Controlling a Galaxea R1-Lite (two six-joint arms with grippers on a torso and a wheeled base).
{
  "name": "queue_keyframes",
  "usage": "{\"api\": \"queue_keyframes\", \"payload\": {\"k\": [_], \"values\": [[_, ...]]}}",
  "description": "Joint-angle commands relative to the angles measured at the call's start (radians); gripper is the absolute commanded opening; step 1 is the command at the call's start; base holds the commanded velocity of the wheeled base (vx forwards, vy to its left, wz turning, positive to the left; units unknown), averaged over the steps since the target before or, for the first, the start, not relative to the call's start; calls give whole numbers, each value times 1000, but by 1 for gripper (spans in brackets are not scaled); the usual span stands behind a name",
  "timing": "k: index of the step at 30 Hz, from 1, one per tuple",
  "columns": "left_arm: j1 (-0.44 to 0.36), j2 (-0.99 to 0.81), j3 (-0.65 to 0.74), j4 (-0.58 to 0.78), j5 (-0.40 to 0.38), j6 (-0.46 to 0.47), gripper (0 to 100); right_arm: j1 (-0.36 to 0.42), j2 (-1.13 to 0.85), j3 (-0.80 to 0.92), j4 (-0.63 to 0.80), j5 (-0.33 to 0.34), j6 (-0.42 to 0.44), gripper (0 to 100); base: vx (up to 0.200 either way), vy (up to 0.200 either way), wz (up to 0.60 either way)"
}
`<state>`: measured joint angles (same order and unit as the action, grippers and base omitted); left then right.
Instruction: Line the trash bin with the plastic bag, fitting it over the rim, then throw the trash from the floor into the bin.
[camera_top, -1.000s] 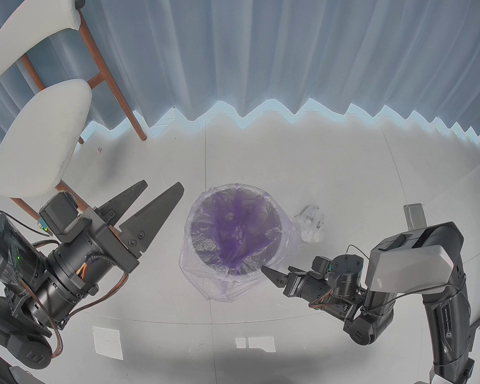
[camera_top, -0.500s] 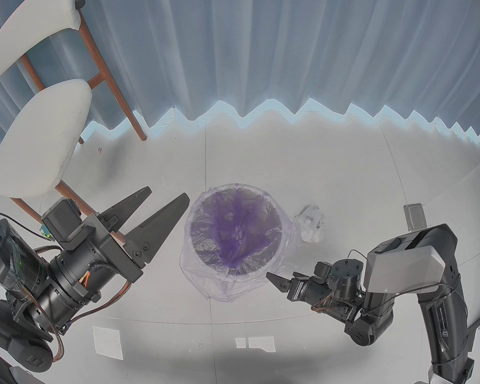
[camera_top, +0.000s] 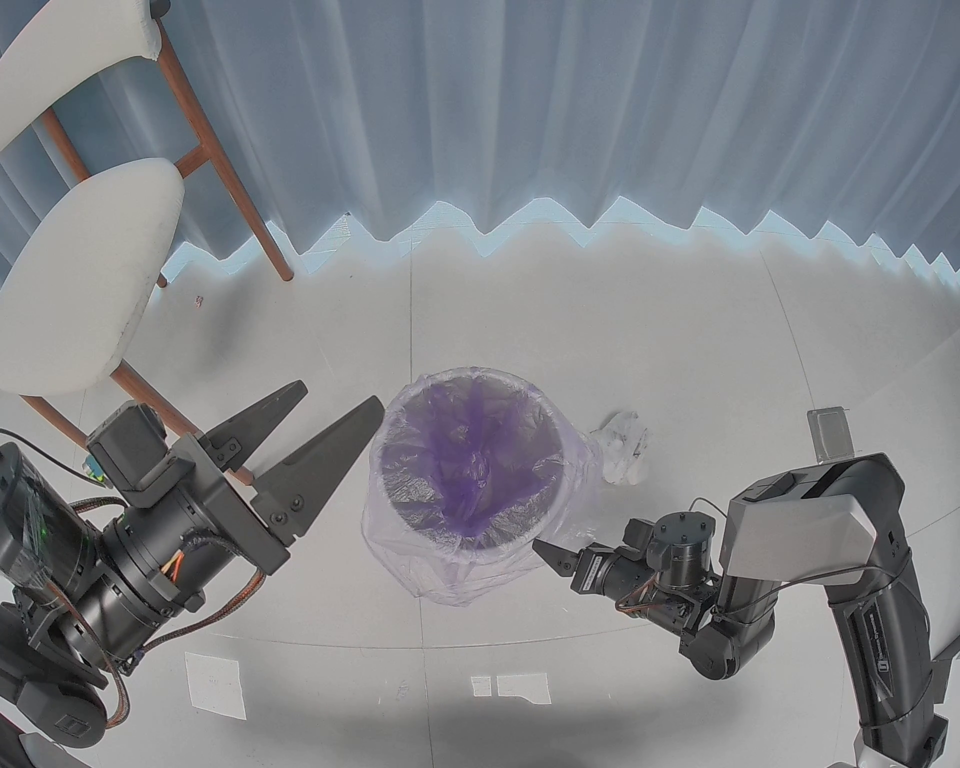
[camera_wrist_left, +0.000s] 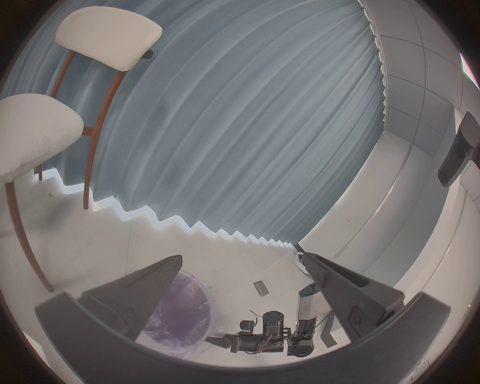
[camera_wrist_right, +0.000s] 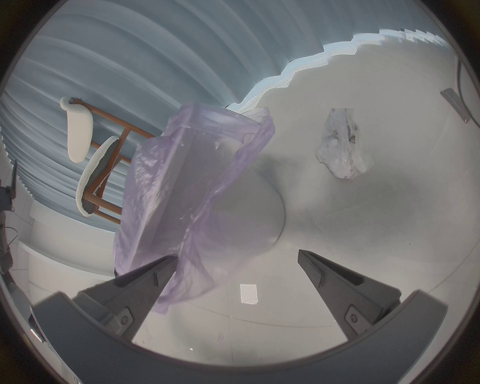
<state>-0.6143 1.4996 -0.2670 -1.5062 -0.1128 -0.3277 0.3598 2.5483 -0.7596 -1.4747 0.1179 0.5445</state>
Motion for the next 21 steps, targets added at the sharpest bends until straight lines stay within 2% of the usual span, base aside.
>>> {"api": "queue_keyframes", "payload": {"k": [1, 7, 14, 21], "values": [[-1, 2, 8, 0, -1, -1, 100, -15, 21, -61, 31, 0, 0, 100, 0, 0, 0], [-1, 8, 12, 0, -1, -1, 100, -38, 70, -147, 79, 2, 0, 100, 0, 0, 0], [-1, 11, 14, 0, 1, -1, 100, -78, 89, -287, 232, 2, 0, 100, 0, 0, 0], [-1, 19, 23, 0, -1, -1, 100, -82, 95, -391, 361, 2, 3, 100, 0, 0, 0]]}}
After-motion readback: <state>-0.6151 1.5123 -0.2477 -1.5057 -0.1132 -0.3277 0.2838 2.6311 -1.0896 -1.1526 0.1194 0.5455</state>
